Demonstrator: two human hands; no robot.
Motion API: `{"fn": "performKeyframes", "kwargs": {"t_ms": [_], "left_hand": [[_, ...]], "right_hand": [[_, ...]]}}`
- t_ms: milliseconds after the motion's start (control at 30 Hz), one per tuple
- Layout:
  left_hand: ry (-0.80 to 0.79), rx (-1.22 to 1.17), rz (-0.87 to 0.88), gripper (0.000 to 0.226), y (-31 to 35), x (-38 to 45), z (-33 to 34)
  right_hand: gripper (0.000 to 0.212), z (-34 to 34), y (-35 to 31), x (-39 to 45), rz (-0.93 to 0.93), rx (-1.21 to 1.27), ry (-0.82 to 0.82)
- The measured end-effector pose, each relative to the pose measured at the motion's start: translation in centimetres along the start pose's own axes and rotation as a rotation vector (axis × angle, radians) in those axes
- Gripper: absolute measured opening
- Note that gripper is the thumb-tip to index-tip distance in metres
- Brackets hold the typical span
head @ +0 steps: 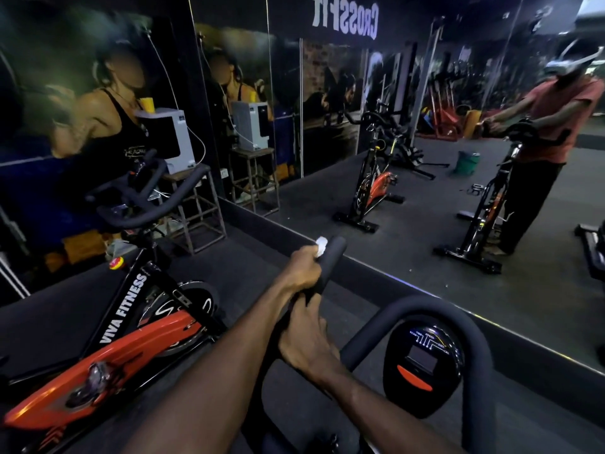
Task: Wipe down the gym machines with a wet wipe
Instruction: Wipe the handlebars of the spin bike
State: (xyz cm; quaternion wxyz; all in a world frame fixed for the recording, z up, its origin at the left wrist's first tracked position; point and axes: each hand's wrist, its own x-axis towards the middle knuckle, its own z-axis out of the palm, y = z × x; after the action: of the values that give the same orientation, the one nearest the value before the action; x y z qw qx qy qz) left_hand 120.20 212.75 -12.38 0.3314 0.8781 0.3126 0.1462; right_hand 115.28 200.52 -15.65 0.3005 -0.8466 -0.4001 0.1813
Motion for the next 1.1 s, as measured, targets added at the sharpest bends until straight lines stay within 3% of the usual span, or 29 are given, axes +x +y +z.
{"fn": "performKeyframes", "kwargs": {"t_ms": [100, 233, 400, 567, 700, 767, 833, 933, 1100], "left_hand": [[-0.071, 0.078, 0.012, 0.021, -0.9, -0.3, -0.8], [-0.019, -0.066, 0.059, 0.021, -0.7, -1.4, -0.5], [-0.289, 0.013, 0.001, 0.016, -4.6, -2.6, -2.6], [-0.19, -0.263, -0.041, 0.019, -3.6, -3.6, -2.2], [-0.267, -0.089, -0.058, 0.037, -5.6, -6.0, -3.0], [-0.316, 0.034, -0.039, 0.029, -5.8, -6.2, -3.4], [-0.266, 0.116, -0.032, 0.021, -4.9, -6.5, -3.1], [-0.22, 0.077, -0.056, 0.021, -5.2, -7.9, -1.9], [-0.328, 0.327, -0.169, 0.017, -7.6, -9.4, -3.1]], "right_hand": [[0.038, -0.1, -0.5, 0.0, 0.016, -0.019, 0.025], [0.042, -0.3, -0.4, 0.0, 0.025, -0.034, -0.012], [0.034, 0.0, -0.4, -0.8, -0.018, -0.084, 0.001], [0.027, -0.3, -0.5, -1.0, 0.03, -0.073, 0.1], [0.03, -0.2, -0.6, -1.5, 0.006, -0.046, 0.157], [0.033, -0.1, -0.7, -1.6, 0.0, -0.058, 0.154], [0.034, -0.2, -0.7, -1.6, -0.006, -0.071, 0.155], [0.036, -0.1, -0.8, -1.9, -0.021, -0.078, 0.151], [0.025, -0.1, -0.7, -1.9, -0.007, -0.059, 0.155]]}}
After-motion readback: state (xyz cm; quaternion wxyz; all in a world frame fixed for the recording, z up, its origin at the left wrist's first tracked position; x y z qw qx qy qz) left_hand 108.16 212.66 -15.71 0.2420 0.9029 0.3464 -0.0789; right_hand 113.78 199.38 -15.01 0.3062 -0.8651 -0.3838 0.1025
